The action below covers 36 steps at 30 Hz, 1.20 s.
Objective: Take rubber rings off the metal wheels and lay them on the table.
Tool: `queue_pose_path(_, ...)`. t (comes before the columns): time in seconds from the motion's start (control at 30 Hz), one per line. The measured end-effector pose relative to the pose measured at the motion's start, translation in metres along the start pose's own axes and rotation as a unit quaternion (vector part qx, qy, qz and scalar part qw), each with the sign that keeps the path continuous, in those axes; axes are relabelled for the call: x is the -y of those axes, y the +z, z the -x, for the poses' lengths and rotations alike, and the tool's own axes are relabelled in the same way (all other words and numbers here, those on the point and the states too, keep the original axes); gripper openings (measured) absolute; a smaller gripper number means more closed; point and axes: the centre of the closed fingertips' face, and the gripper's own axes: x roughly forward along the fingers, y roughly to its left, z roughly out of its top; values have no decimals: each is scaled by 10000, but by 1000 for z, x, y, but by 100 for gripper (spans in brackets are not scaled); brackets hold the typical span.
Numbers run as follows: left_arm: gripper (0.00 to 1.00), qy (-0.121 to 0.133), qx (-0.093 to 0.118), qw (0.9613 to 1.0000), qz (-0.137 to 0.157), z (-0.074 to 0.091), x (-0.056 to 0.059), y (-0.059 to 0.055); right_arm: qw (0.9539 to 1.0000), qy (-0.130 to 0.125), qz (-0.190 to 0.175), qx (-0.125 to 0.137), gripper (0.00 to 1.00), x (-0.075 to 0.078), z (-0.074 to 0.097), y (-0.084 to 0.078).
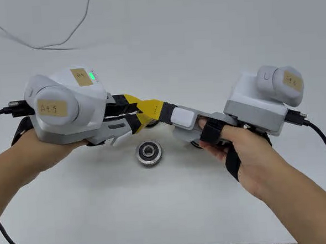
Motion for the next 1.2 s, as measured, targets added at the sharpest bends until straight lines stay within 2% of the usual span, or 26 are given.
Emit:
queue_pose_path(0.13, 13, 0, -9, 10000, -10, 0, 0, 0, 9998, -203, 61, -66, 22, 11, 0, 0)
queue_pose_path(0.23, 13, 2, -6, 10000, -8, 0, 0, 0, 9996, -251, 32, -111, 16, 16, -2, 2)
queue_pose_path(0.4, 13, 4, -4, 10000, -7, 0, 0, -1, 9994, -295, 106, -150, 13, 18, -2, 2)
queue_pose_path(0.6, 13, 2, -4, 10000, -14, 0, 0, -1, 9986, -442, 171, -220, 5, 24, -2, 1)
queue_pose_path(0.77, 13, 2, -4, 10000, -16, 1, 0, -1, 9984, -464, 196, -269, 4, 23, -2, 0)
queue_pose_path(1.03, 13, 12, 2, 10000, -25, 1, 0, -1, 9981, -524, 4, -329, 2, 23, -2, 1)
queue_pose_path(1.2, 13, 15, 11, 10000, -18, 1, 0, -1, 9976, -548, -248, -335, 1, 22, -1, 0)
